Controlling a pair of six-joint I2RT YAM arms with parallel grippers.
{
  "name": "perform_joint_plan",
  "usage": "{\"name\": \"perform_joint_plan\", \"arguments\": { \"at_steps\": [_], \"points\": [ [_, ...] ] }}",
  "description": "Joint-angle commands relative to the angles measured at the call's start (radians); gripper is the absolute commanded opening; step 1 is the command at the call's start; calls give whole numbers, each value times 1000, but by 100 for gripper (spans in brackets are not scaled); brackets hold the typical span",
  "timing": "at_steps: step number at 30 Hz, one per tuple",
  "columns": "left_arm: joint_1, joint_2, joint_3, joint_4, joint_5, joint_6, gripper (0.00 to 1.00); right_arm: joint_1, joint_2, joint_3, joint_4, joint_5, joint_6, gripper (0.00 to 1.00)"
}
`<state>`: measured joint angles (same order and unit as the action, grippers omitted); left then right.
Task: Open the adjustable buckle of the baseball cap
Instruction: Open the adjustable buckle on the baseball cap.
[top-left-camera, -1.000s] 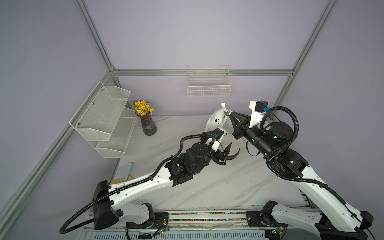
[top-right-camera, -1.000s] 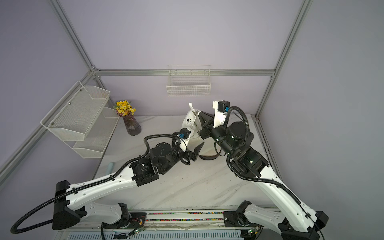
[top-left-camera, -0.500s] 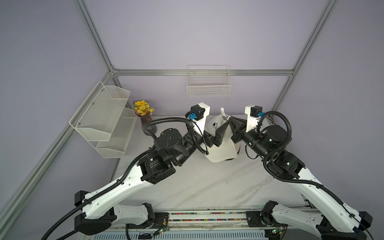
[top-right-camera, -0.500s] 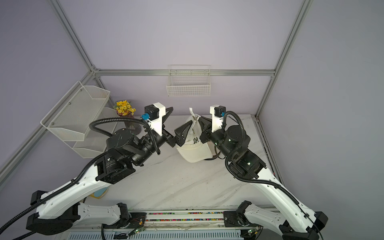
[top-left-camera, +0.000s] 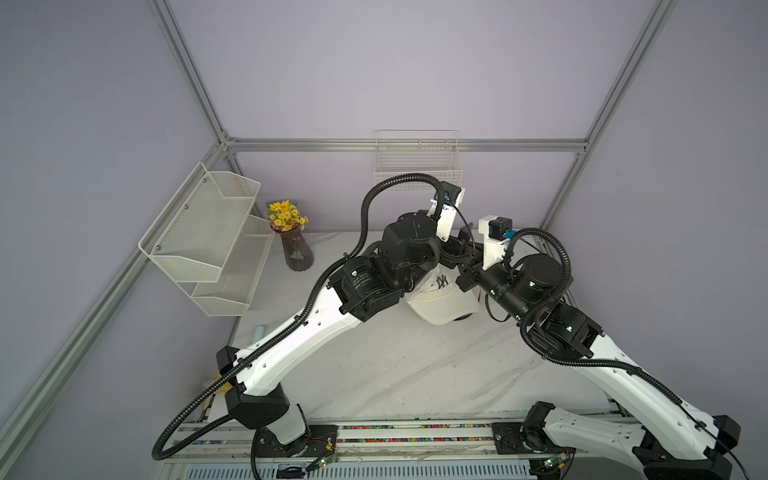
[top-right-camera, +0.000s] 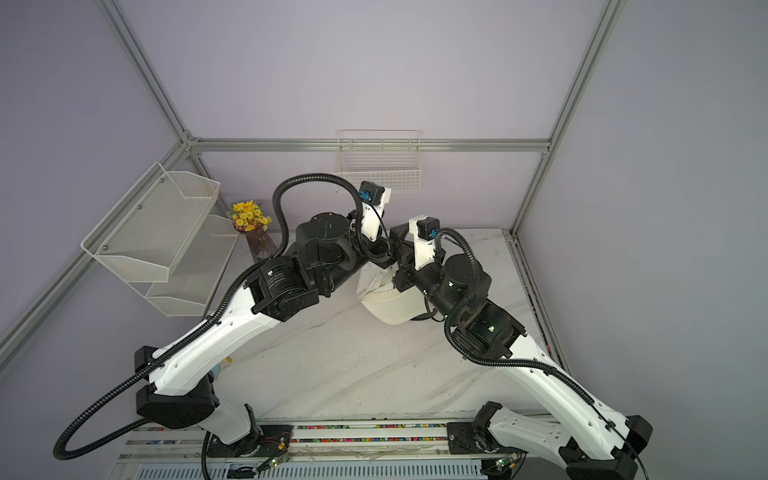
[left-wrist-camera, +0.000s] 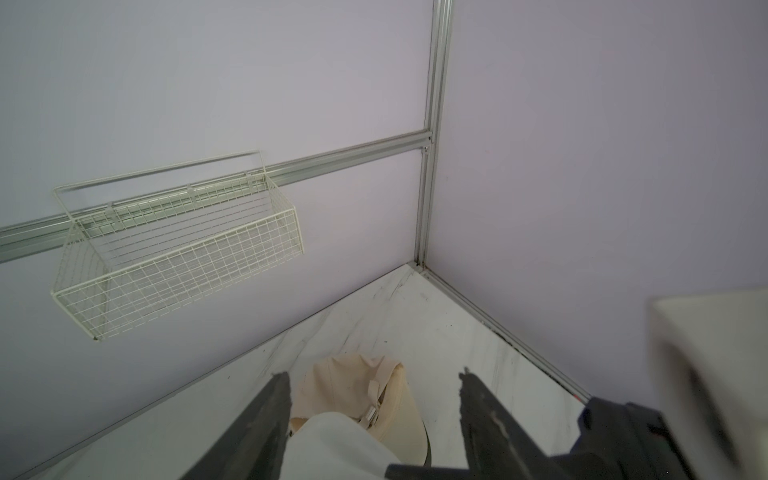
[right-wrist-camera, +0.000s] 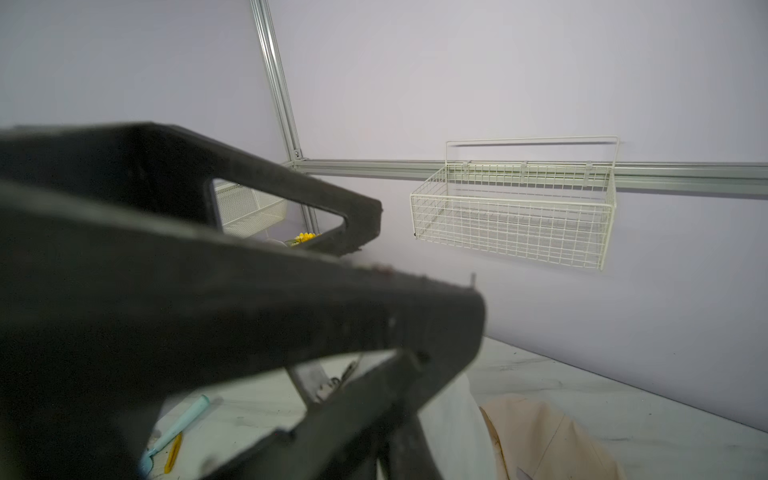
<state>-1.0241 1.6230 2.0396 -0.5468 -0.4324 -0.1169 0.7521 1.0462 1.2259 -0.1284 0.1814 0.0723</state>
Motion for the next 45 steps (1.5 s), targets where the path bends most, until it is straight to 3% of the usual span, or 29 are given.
{"name": "perform_joint_plan", "arguments": {
  "at_steps": [1, 19, 32, 35, 36, 45],
  "points": [
    [6, -33, 52, -55, -34, -55, 60, 9, -3, 15, 47, 25, -23, 0],
    [7, -128, -71, 28, -69, -130, 56, 16, -10, 12, 49, 44, -28, 0],
    [12, -118, -100, 27, -32, -166, 27, 25, -12, 21, 53, 48, -25, 0],
    [11, -123, -107, 27, -27, -171, 12, 24, -14, 22, 56, 52, -28, 0],
    [13, -126, -112, 27, -23, -174, 2, 26, -15, 21, 59, 53, -27, 0],
    [12, -150, -202, 25, 43, -239, 0, 27, -17, 21, 112, 77, 8, 0]
  ]
}}
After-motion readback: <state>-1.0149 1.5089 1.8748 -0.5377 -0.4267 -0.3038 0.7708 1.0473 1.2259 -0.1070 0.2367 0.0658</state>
